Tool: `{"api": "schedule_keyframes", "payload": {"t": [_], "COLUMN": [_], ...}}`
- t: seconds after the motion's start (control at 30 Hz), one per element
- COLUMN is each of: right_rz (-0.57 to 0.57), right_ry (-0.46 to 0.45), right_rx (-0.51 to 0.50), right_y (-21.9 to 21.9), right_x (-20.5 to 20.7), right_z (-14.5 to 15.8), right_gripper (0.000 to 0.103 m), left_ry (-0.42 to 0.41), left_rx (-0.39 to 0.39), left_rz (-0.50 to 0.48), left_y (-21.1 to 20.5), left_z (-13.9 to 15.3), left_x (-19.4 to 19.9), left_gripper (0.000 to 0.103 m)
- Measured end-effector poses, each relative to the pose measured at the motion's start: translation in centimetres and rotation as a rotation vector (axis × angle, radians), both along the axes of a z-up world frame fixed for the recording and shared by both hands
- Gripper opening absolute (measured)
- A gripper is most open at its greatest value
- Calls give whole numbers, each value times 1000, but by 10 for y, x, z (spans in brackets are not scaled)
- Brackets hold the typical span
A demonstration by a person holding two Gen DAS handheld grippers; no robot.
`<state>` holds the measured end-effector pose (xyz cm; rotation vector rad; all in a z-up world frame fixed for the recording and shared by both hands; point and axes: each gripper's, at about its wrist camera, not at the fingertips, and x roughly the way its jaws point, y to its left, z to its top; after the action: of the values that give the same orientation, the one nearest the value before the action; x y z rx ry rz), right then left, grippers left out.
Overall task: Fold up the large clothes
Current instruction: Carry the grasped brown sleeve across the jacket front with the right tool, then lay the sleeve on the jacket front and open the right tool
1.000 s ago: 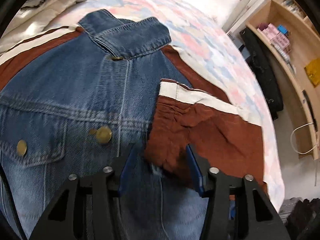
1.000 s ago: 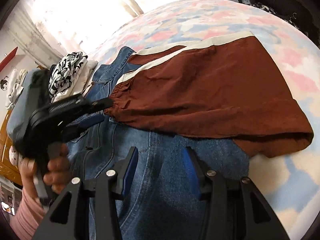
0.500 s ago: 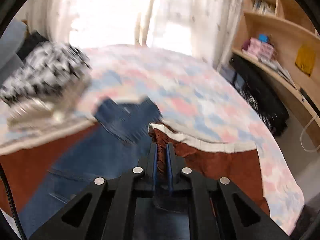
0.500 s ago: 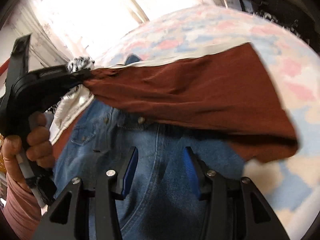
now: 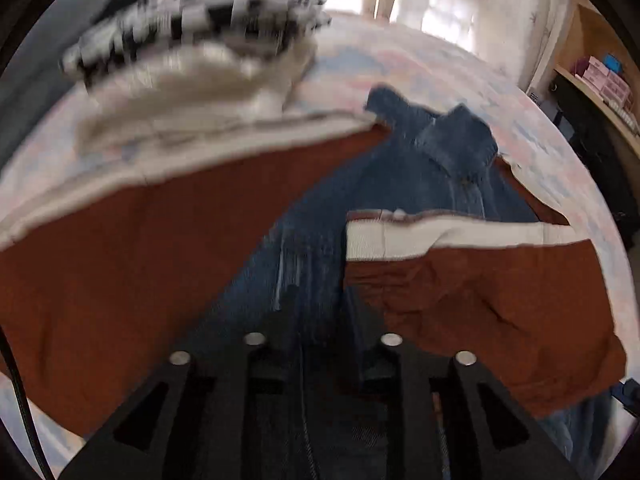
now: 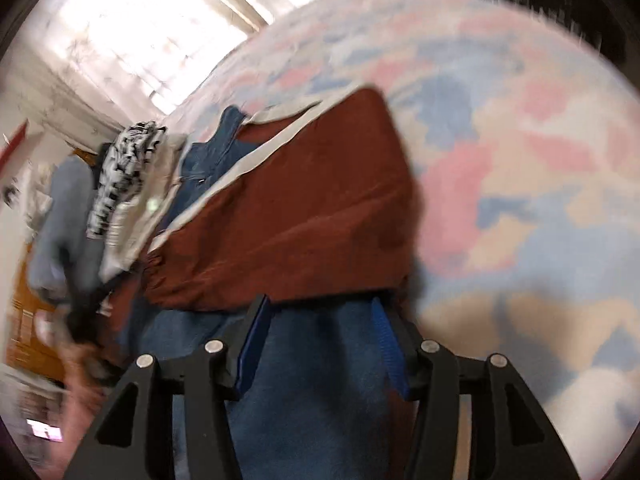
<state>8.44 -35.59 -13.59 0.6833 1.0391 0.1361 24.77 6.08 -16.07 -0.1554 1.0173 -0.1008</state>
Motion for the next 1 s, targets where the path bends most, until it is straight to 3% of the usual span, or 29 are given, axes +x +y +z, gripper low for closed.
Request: {"api": "schedule_keyframes", "payload": {"t": [0.07,0.13,0.23,0.27,0.37,0.43,0.5,0.67,0.73,0.77,0.87,1.0], "right_rz": [10,34,47,42,-11,-19,-13,6,32,35,-12,6], "right_ry": [6,-15,-57,-69,-63,-37,11,123,118,86,-42,88], "right_rx": [78,118,126,118,-63,-137,-156,-196,-222,-285,-371,-369], "right_y": [-7,-12,-21,-24,-33,-40,-44,-47,-40,-35,-37,-42], "right_x": [1,1,4,7,33,57,86,141,148,149,140,137], "right_z": [8,23,46,51,61,52,32,-26,-37,-31,-15,-42], "right_gripper": [55,57,60,61,68,68,68,67,9,3,3,10], "left_ry": [-3,-3,1,5,20,31,34,-65,-111,-135,-158,-36], "left_rx": [-53,-97,-80,-68,-58,-69,-42,57,79,82,91,83], "left_rz": [-4,-13,-34,-48,-88,-119,-131,-161,-153,-145,-135,-142], "left_y": [5,3,-1,-4,-17,-25,-35,-56,-62,-62,-65,-65], "left_z": [0,3,0,-2,-10,-13,-14,3,13,17,14,-14], "left_x": [0,4,14,19,29,35,39,42,45,45,50,54], "left_gripper": [31,52,56,56,56,34,29,23,22,22,22,31]}}
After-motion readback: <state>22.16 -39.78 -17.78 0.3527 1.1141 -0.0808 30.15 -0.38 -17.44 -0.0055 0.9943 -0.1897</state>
